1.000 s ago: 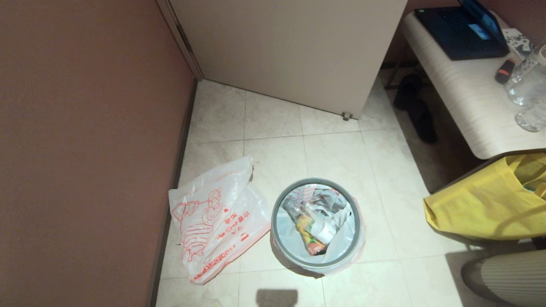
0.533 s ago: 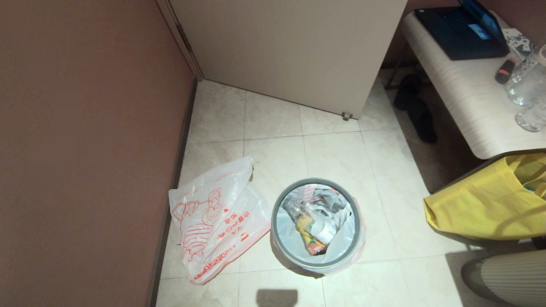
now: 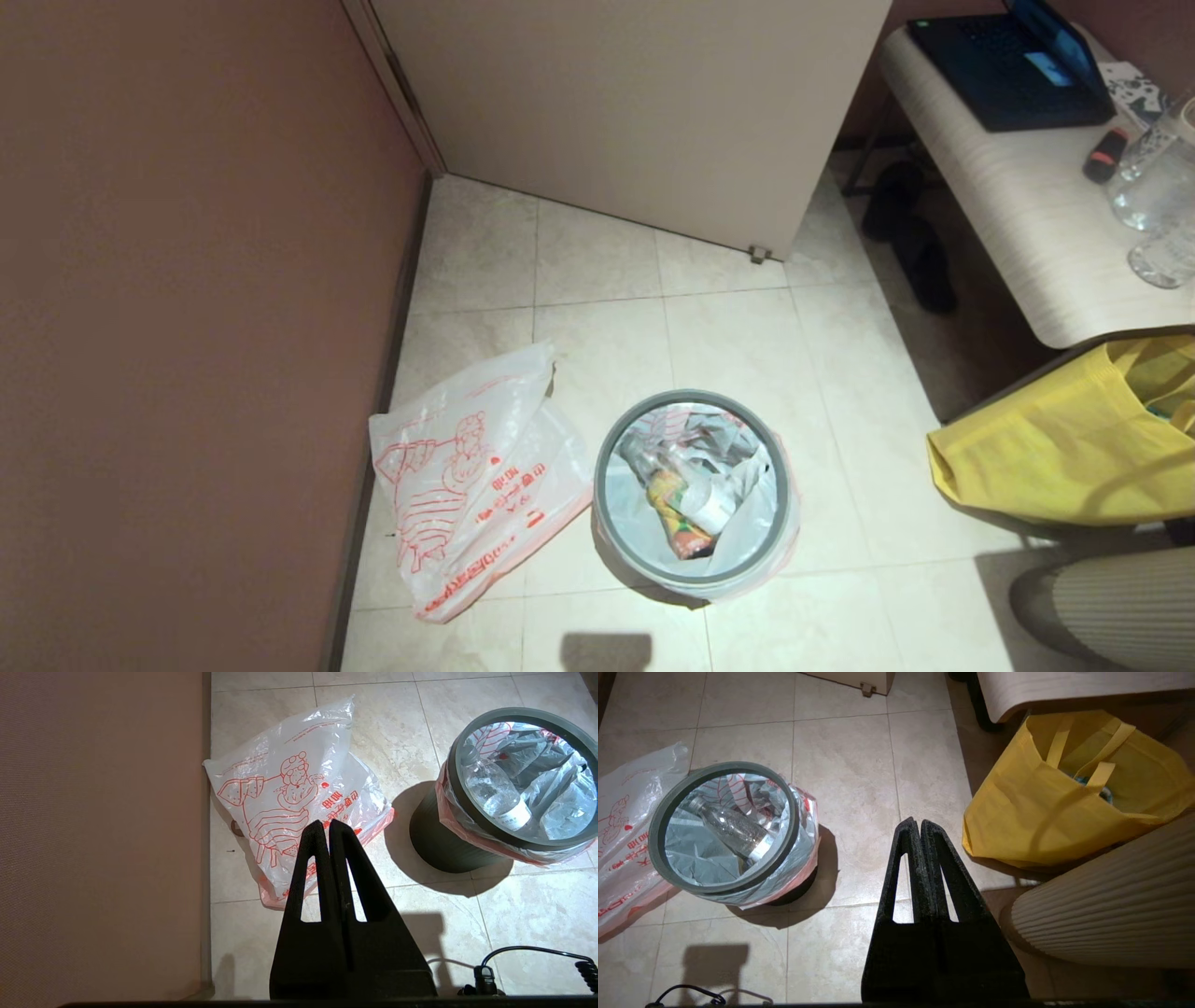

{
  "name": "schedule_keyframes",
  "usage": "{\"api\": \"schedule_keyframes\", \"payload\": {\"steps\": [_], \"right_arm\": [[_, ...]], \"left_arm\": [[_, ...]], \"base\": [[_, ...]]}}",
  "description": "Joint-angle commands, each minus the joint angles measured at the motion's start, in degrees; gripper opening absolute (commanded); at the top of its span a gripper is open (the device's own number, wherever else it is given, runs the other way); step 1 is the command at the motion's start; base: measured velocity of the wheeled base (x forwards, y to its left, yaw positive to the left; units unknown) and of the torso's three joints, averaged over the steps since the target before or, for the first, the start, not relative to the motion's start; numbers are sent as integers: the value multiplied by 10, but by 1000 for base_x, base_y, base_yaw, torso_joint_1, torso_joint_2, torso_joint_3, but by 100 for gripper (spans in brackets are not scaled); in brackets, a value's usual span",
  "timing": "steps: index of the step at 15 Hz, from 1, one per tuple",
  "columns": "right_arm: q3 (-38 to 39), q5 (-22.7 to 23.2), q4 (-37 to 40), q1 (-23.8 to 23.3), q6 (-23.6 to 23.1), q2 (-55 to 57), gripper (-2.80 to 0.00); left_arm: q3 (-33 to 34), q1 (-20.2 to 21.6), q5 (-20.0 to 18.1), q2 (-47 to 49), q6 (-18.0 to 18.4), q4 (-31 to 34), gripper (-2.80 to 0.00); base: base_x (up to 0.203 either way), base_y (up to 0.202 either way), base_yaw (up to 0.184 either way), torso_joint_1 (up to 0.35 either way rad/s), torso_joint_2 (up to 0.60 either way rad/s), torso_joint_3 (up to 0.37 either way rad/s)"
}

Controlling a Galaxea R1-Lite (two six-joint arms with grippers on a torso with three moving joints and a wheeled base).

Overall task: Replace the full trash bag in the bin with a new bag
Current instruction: Place the trash can ring on the floor

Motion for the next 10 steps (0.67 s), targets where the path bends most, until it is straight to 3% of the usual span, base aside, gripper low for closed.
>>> {"api": "schedule_keyframes", "payload": {"steps": [1, 7, 10], "right_arm": [[-84, 2, 41, -1, -20, 80, -280], [-225, -3, 123, 0, -103, 279, -280], [-268, -11, 189, 2, -114, 374, -280]], "left_arm": [[0, 0, 1, 0, 0, 0, -280], [0, 0, 1, 0, 0, 0, -280], [0, 0, 1, 0, 0, 0, -280]], "base": [[0, 0, 0, 0, 0, 0], [0, 0, 0, 0, 0, 0], [0, 0, 0, 0, 0, 0]]}}
